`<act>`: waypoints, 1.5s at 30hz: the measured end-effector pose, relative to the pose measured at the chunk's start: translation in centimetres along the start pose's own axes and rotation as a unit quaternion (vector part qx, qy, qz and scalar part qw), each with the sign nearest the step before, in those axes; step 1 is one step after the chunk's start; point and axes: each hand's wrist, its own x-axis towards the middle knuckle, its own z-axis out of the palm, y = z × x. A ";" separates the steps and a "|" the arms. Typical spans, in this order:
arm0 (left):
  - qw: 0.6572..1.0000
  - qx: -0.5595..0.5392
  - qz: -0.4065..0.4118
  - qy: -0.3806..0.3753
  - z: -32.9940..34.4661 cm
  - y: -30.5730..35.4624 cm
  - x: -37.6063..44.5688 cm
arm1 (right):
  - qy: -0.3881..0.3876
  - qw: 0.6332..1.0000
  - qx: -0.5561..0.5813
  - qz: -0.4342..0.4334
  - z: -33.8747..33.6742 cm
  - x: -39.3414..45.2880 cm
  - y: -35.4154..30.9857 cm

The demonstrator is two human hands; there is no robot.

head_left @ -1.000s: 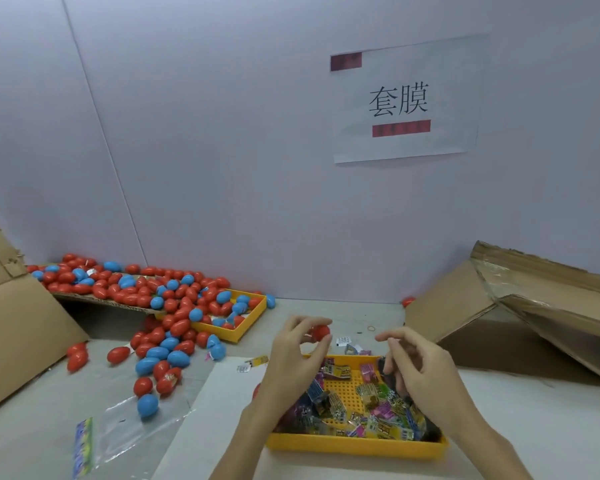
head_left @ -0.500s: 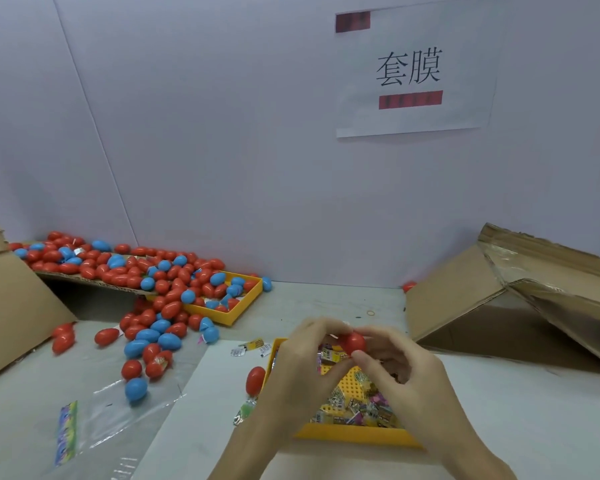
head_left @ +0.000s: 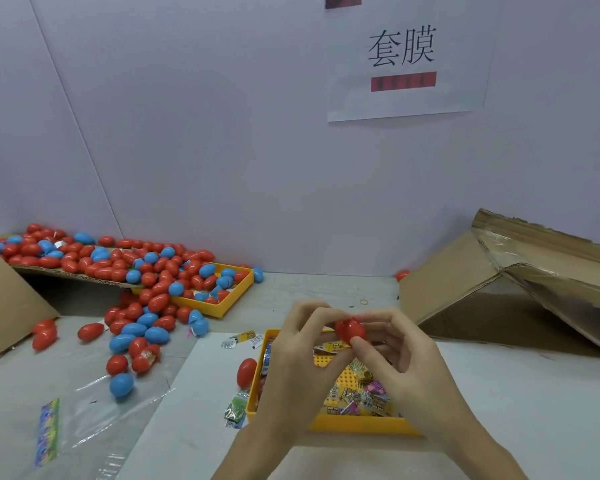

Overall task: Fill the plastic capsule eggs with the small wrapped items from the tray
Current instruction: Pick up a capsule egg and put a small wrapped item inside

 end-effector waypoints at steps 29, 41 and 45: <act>0.973 -0.150 -0.158 -0.081 -0.3 1.5 0.1 | 0.057 0.997 -0.007 -0.053 0.4 -0.1 -0.1; 0.897 -0.232 -0.376 0.012 -3.8 -1.4 1.6 | -0.018 0.950 -0.307 -0.051 -0.2 0.0 2.0; 0.850 -0.276 -0.448 0.019 -3.9 -1.8 1.8 | -0.138 0.906 -0.394 -0.066 1.2 0.9 2.6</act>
